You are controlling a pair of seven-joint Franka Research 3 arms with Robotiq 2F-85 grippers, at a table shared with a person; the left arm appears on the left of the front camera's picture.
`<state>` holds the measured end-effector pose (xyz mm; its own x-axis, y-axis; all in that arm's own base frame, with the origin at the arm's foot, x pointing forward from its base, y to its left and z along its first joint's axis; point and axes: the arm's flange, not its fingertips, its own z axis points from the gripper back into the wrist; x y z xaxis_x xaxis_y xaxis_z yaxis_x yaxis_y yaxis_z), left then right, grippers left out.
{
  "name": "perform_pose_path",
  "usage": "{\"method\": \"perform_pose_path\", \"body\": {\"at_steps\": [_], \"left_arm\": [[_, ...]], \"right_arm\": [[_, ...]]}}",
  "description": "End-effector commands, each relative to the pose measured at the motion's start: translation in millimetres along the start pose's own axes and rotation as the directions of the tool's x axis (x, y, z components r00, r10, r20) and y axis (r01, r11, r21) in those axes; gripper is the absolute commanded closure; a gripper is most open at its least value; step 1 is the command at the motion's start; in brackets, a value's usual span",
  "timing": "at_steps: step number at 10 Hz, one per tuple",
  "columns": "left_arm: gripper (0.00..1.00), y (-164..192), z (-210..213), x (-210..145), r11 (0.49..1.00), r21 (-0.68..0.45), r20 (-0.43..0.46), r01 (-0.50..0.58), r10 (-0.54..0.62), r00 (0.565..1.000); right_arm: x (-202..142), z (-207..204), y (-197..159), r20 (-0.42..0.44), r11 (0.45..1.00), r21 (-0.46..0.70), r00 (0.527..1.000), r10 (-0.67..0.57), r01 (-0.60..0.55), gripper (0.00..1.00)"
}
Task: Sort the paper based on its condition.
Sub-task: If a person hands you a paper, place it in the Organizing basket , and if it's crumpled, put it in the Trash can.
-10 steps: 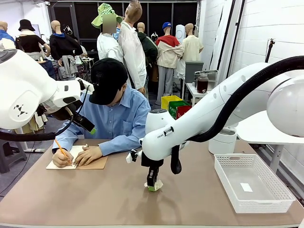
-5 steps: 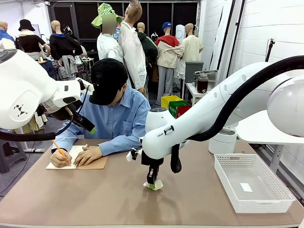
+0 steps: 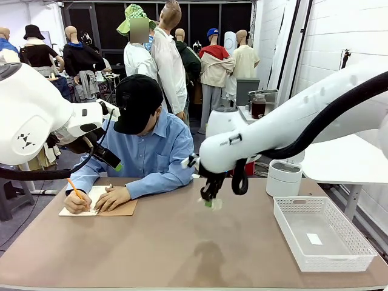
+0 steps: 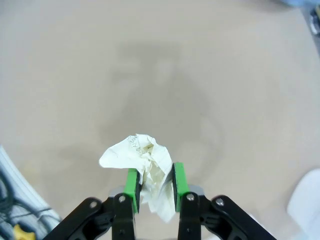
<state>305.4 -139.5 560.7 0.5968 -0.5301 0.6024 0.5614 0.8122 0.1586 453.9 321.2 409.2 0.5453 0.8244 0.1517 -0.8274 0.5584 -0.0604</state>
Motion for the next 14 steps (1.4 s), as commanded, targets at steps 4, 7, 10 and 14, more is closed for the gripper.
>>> {"method": "perform_pose_path", "body": {"at_steps": [4,7,10,14], "left_arm": [[0.0,0.4,-0.5,-0.3,1.0,-0.001,0.001,-0.001,0.001,1.0],[0.0,0.4,-0.5,-0.3,1.0,-0.001,0.001,-0.001,0.001,1.0],[0.0,0.4,-0.5,-0.3,1.0,-0.001,0.001,-0.001,0.001,1.0],[0.0,0.4,-0.5,-0.3,1.0,-0.001,0.001,-0.001,0.001,1.0]], "right_arm": [[-16.1,39.0,-64.9,-0.039,0.944,-0.058,0.944,-0.329,0.326,0.66],[-26.4,39.5,-66.8,-0.005,0.955,-0.055,0.957,-0.292,0.291,0.66],[-24.6,41.8,-67.7,-0.017,0.95,-0.052,0.951,-0.308,0.307,0.66],[-2.9,66.7,-101.5,0.201,0.493,-0.231,0.537,-0.819,0.839,0.66]]}}
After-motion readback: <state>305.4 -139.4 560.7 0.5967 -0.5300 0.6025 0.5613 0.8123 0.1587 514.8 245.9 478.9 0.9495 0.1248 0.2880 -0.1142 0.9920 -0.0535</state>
